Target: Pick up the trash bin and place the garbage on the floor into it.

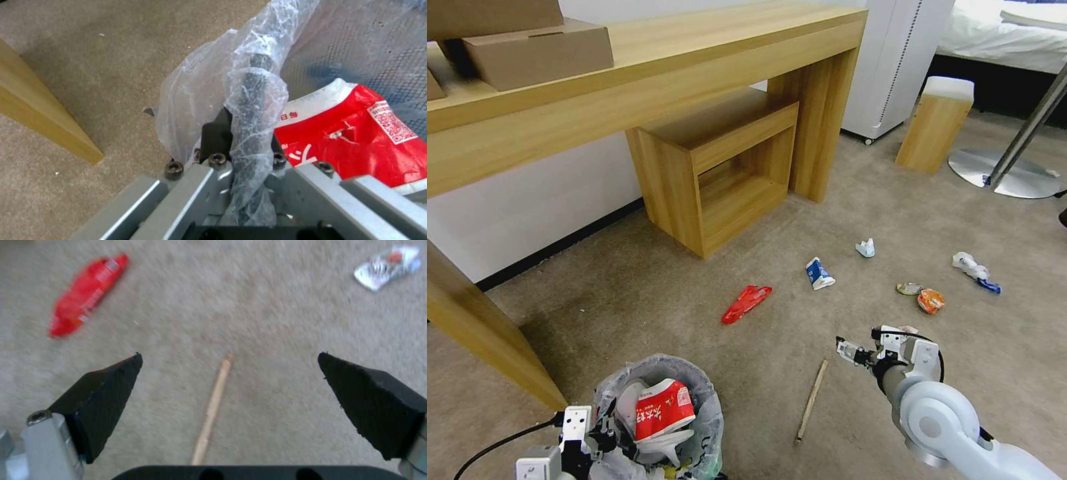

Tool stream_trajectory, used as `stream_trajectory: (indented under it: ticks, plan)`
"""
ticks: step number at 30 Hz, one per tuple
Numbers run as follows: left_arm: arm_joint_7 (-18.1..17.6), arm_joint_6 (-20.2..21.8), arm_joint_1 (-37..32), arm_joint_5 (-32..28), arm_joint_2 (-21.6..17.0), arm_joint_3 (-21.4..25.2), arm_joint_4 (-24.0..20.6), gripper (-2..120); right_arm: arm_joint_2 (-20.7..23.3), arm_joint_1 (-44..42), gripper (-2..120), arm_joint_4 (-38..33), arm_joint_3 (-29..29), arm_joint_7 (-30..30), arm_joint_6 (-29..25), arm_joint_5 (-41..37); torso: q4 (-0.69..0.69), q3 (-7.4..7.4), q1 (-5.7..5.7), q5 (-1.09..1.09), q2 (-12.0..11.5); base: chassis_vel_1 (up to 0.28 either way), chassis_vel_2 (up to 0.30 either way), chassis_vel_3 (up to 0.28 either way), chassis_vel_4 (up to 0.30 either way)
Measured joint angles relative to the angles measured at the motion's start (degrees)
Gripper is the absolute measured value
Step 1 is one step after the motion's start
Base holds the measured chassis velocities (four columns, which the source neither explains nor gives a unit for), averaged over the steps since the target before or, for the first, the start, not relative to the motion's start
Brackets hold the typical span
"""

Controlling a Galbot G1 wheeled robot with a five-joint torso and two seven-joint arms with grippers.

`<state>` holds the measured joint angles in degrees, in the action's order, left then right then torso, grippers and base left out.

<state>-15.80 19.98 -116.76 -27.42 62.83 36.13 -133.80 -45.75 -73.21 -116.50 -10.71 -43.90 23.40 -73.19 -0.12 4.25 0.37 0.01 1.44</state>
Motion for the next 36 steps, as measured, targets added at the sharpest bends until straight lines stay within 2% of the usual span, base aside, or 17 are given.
stream_trajectory:
  ticks: [10,18,25,36]
  plan:
    - [1.02,-0.37,-0.58,3.51,1.69,-2.71,0.78,0,-2.38,2.55,100,10.70,0.80,5.30,3.60,1.02,0.00,0.00,-0.01,0.00,0.00,0.000,0.000,0.000,0.000]
    - [2.30,-0.62,-0.54,5.03,2.00,-2.98,0.98,0,-4.51,3.24,100,15.13,1.00,8.20,3.40,4.06,0.00,0.00,-0.01,0.00,0.00,0.000,0.000,0.000,0.000]
    - [3.76,-1.08,-1.31,7.02,2.19,-3.12,0.87,0,-8.33,5.79,100,22.48,1.20,9.61,2.43,5.68,0.00,0.00,-0.01,0.00,0.00,0.000,0.000,0.000,0.000]
    - [3.97,-1.69,-1.92,8.08,2.53,-3.69,1.06,0,-10.91,8.51,100,25.92,1.83,10.42,1.51,5.79,0.01,0.00,-0.01,0.00,0.00,0.000,0.000,0.000,0.000]
